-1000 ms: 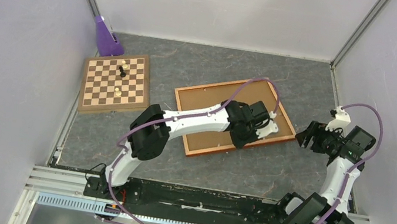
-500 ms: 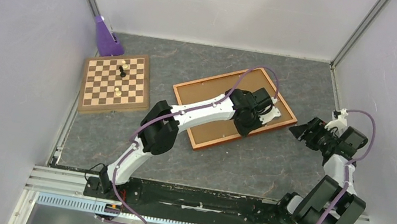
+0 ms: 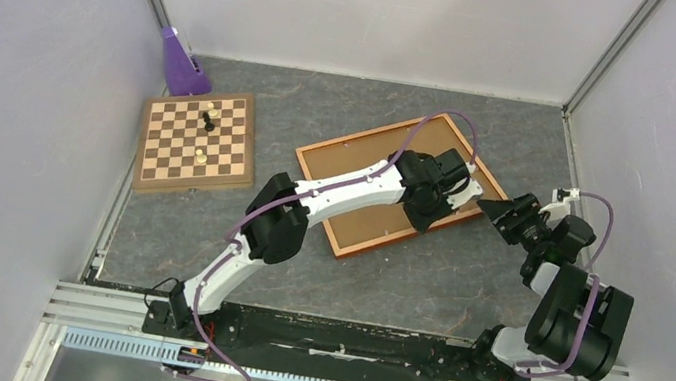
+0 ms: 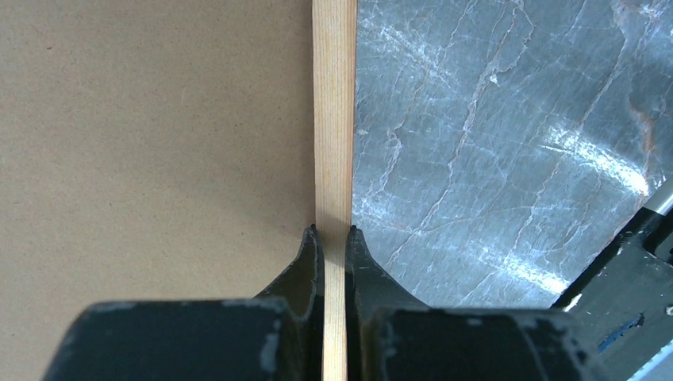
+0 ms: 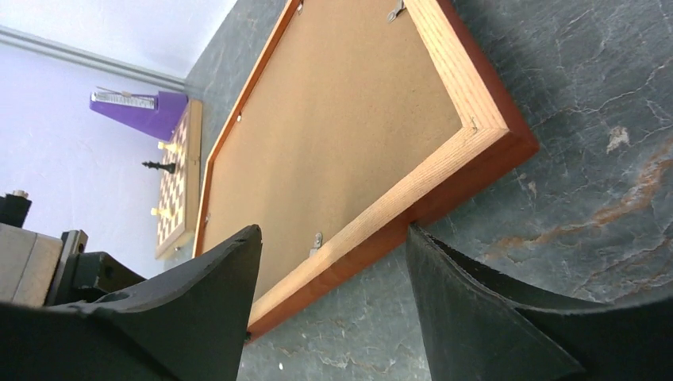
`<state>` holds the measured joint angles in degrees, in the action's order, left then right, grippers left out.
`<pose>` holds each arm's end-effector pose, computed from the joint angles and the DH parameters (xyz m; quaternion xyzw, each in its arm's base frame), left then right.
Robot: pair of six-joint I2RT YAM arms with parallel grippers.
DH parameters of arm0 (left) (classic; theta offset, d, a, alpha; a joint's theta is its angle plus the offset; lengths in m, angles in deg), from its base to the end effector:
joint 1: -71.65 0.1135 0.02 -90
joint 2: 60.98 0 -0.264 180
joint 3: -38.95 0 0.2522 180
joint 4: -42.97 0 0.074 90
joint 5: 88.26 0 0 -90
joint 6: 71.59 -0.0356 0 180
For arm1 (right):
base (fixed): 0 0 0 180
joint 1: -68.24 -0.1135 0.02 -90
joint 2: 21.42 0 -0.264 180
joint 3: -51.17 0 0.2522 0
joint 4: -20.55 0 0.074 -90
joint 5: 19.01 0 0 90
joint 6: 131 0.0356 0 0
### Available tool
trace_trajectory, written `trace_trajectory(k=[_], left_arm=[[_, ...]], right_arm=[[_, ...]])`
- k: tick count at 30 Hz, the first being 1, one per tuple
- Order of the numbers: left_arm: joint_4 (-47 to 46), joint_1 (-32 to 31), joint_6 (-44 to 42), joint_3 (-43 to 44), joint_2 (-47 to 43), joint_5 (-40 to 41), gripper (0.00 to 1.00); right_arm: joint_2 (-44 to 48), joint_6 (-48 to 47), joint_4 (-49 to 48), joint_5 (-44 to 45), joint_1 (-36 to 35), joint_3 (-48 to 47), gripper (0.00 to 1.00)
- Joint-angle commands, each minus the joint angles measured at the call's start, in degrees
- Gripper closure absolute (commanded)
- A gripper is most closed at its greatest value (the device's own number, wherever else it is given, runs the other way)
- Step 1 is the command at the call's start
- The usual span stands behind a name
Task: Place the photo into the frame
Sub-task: Turn over the photo frame at the center of the board.
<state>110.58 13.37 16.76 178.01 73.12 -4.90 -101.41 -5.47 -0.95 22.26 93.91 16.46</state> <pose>0.2621 -0.4319 0.2278 0.4964 0.8335 -0.1615 0.1811 0.2286 -0.0802 0.1550 0.1944 0.7715 0.3870 0.4661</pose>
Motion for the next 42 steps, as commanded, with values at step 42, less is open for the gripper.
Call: trace_trajectory(k=[42], left_arm=[[-1.8,-0.2,5.4,2.8,-2.2,-5.1,0.98]], right_arm=[[-22.1,16.7,-38.0,-0.2,-3.5,0.9,0.49]])
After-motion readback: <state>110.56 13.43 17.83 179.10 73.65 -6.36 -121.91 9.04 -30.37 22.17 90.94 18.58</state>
